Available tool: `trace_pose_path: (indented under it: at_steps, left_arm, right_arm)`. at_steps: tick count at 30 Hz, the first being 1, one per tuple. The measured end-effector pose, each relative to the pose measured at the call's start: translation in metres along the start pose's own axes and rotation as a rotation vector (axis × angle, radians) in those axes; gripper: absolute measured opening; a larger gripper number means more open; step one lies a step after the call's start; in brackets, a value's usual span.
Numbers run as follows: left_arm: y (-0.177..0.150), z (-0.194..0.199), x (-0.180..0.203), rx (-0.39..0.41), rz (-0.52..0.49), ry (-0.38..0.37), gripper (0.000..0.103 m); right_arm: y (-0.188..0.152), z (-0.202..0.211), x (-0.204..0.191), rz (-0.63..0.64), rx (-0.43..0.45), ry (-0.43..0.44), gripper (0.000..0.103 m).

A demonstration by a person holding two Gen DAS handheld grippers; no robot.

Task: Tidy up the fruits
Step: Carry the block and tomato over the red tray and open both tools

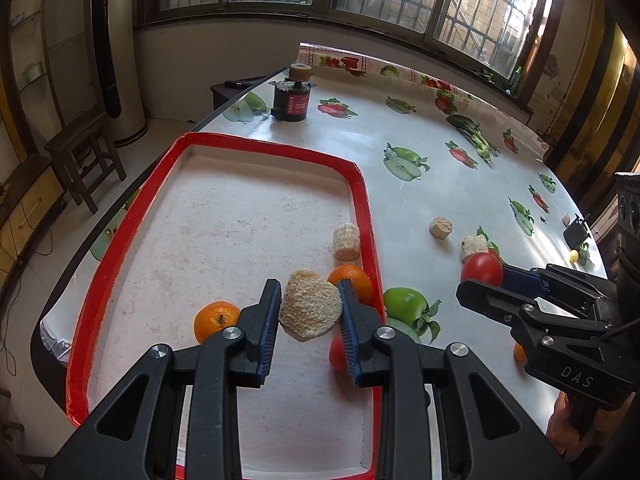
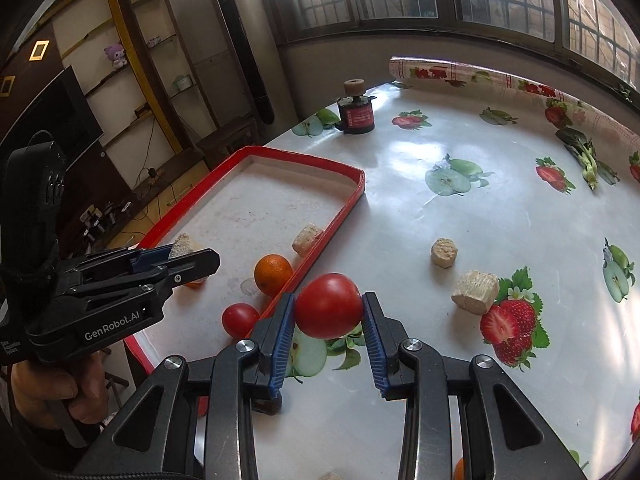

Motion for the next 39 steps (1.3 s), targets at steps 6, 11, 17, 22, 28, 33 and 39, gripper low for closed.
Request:
trace_pose_path:
  at_steps: [6,11,17,22,28,33,39]
  left_arm:
    - [0.011,-0.002,-0.021,0.006,0.029,0.025,0.026]
    - [0.026,-0.011,-0.036,0.005,0.047,0.051,0.026]
    - [0.044,-0.028,-0.051,-0.012,0.067,0.085,0.026]
    - [0.046,-0.047,-0.061,-0.051,0.086,0.11,0.026]
    - [0.04,-0.062,-0.067,-0.099,0.098,0.128,0.026]
    - [0.038,-0.066,-0.066,-0.124,0.091,0.151,0.026]
    - [0.038,-0.061,-0.067,-0.121,0.105,0.176,0.027]
  right_arm:
    - [0.016,-0.018,-0.01,0.012,-0.006,0.035,0.034]
    - [0.037,-0.041,-0.013,0.016,-0.014,0.066,0.034]
    - [0.064,-0.077,-0.018,0.031,-0.037,0.09,0.034]
    - [0.08,-0.107,-0.02,0.046,-0.07,0.101,0.034]
    - [0.082,-0.134,-0.019,0.053,-0.111,0.103,0.034]
    - [0.076,-0.148,-0.018,0.055,-0.14,0.11,0.035]
    - [0.079,-0.136,-0.018,0.056,-0.113,0.098,0.041]
Point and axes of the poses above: each gripper's, at about its wrist camera, not at the fingertips, and z roughly against the way its jaws point, x to its right, y to its top, the point moved 4 cm from there along -z, roughly the way its jaws point, and after that the axes turned 11 degrees about z, right-handed, at the moved point
